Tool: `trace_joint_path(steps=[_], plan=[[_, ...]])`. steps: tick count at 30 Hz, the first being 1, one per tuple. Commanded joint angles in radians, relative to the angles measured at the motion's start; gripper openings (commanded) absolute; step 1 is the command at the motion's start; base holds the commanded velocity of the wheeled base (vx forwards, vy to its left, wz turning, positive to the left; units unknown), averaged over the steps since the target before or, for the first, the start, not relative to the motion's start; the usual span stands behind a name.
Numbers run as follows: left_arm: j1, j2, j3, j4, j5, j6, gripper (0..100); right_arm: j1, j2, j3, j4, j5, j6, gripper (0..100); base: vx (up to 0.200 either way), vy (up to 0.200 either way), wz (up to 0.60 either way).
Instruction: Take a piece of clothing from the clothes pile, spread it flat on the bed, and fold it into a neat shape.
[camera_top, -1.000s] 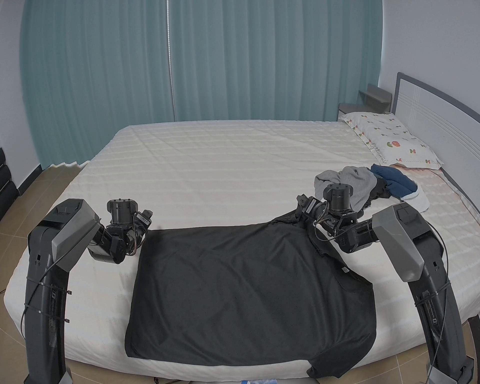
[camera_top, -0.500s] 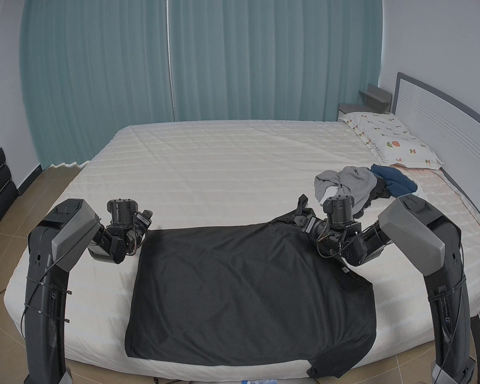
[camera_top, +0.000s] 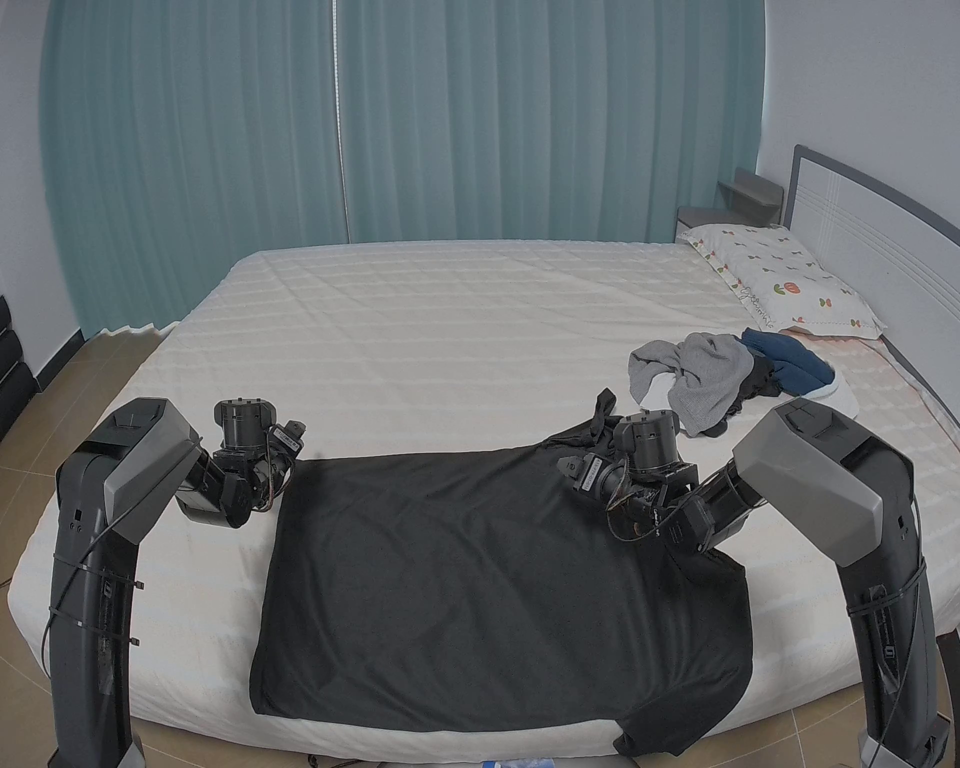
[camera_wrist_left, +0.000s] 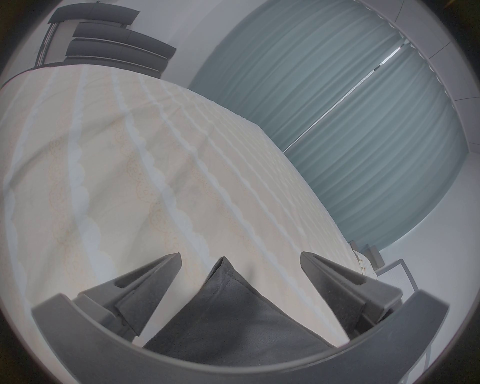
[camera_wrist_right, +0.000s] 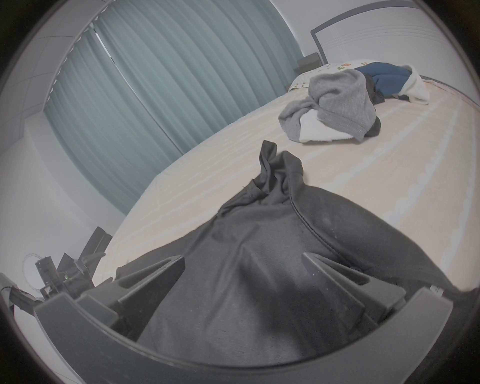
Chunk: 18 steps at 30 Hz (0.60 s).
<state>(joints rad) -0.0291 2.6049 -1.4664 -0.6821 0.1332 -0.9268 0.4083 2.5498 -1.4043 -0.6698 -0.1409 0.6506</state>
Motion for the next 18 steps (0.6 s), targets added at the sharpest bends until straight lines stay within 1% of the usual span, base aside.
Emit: trace_joint_path(steps=[1, 8, 9, 12, 13, 15, 16, 18], plan=[[0.0, 0.001, 0.0, 0.0, 0.0, 0.0, 100, -0.006, 0.05, -0.007, -0.004, -0.002, 0.0, 100, 0.0, 0.0, 0.0], [-0.002, 0.001, 0.0, 0.0, 0.0, 0.0, 100, -0.037, 0.084, -0.038, -0.005, -0.008, -0.014, 100, 0.0, 0.0, 0.0], [-0.002, 0.001, 0.0, 0.0, 0.0, 0.0, 100, -0.059, 0.081, -0.048, -0.005, -0.009, -0.017, 100, 0.0, 0.0, 0.0], [-0.002, 0.001, 0.0, 0.0, 0.0, 0.0, 100, -0.088, 0.079, -0.058, -0.008, -0.019, -0.039, 100, 0.0, 0.0, 0.0], [-0.002, 0.001, 0.0, 0.0, 0.0, 0.0, 100, -0.112, 0.079, -0.064, -0.028, -0.025, -0.062, 100, 0.0, 0.0, 0.0], [-0.002, 0.001, 0.0, 0.0, 0.0, 0.0, 100, -0.138, 0.079, -0.065, -0.062, -0.026, -0.082, 100, 0.0, 0.0, 0.0], [-0.002, 0.001, 0.0, 0.0, 0.0, 0.0, 100, -0.138, 0.079, -0.065, -0.062, -0.026, -0.082, 100, 0.0, 0.0, 0.0], [-0.002, 0.001, 0.0, 0.0, 0.0, 0.0, 100, -0.163, 0.084, -0.067, -0.079, -0.026, -0.097, 100, 0.0, 0.0, 0.0]])
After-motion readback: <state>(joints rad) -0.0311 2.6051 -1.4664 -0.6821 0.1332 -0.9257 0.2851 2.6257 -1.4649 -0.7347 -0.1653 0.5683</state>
